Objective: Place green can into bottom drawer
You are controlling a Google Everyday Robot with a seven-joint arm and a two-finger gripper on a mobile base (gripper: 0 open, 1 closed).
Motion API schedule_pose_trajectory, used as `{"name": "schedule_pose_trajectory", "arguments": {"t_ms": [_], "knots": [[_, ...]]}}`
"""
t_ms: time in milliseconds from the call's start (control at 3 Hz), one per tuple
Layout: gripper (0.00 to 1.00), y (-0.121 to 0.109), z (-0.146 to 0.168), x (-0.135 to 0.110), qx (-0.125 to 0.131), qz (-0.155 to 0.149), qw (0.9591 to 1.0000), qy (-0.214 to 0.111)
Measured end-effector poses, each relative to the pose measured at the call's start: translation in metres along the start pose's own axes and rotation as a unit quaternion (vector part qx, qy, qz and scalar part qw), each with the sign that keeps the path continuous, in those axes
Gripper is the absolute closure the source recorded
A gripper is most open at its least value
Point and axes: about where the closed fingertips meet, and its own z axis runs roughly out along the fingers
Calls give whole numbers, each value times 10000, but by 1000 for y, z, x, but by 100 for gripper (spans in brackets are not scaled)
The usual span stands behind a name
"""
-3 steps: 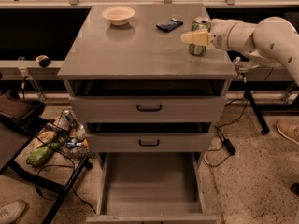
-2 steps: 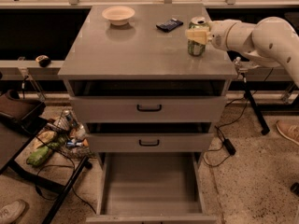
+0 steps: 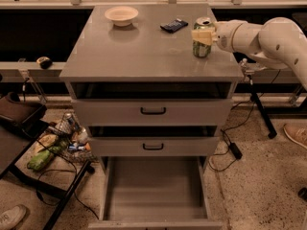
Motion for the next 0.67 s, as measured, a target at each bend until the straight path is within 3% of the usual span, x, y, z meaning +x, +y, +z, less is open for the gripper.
{"name": "schedule_pose_trajectory", "arguments": {"t_ms": [333, 667], "knots": [[100, 16, -21, -28, -152, -304, 9994, -42], [100, 51, -76, -43, -307, -671, 9971, -191]]}}
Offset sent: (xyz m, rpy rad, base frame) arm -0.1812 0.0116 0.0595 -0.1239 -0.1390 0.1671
